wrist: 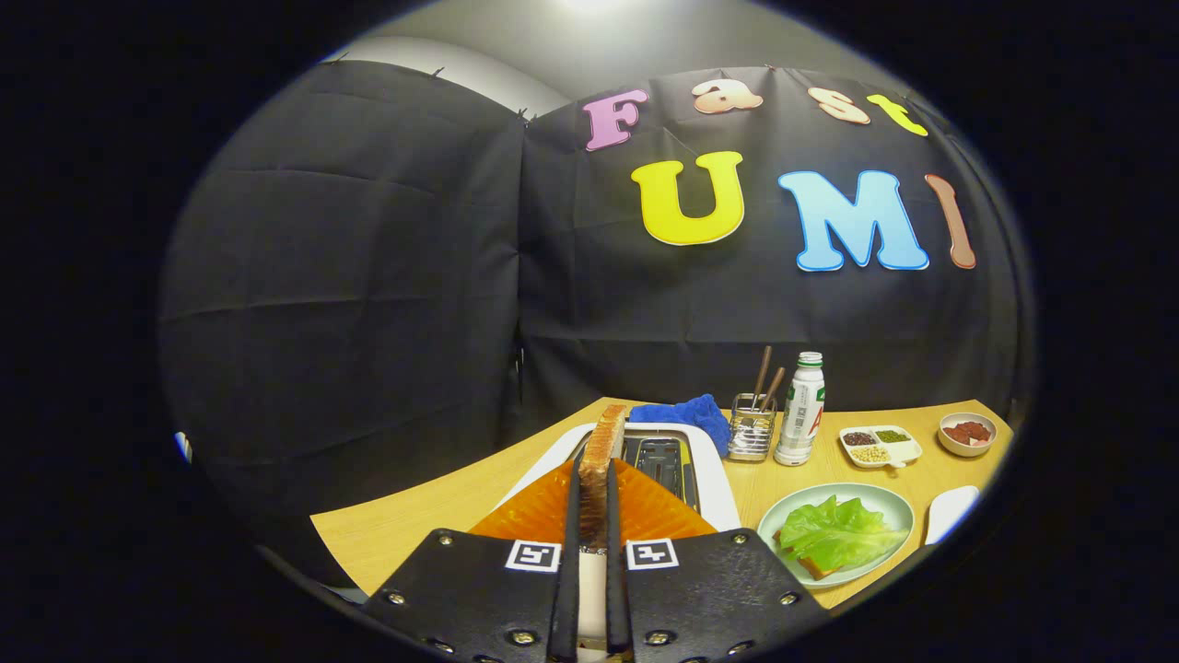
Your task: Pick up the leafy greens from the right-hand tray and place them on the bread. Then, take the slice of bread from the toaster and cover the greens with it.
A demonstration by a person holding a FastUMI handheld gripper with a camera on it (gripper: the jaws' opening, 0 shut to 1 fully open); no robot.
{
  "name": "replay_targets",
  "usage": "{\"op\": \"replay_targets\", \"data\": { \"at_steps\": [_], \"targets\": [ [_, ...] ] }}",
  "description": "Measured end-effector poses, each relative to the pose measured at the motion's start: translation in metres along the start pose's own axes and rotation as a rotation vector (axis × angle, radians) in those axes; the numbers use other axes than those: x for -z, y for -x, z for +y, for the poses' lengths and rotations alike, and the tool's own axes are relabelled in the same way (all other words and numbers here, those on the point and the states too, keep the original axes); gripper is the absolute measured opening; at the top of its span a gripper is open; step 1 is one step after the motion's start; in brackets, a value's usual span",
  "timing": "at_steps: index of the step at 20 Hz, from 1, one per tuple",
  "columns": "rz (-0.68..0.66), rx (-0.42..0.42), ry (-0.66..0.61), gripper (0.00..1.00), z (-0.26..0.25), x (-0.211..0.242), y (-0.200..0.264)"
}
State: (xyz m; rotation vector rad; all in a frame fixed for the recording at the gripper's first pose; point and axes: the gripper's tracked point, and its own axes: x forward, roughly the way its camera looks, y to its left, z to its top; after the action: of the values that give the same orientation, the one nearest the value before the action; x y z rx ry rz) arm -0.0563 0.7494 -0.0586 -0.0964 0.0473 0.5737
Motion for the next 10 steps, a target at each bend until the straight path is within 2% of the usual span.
{"op": "replay_targets", "data": {
  "at_steps": [2,5,6,10],
  "targets": [
    [-0.006,0.002,0.011,0.07,-0.001,0.0,0.003],
    [-0.018,-0.033,0.025,0.07,0.006,-0.001,0.0],
    [-0.024,-0.038,0.021,0.03,0.006,0.0,0.002],
    [-0.032,-0.037,0.012,0.03,0.0,-0.01,0.006]
  ]
}}
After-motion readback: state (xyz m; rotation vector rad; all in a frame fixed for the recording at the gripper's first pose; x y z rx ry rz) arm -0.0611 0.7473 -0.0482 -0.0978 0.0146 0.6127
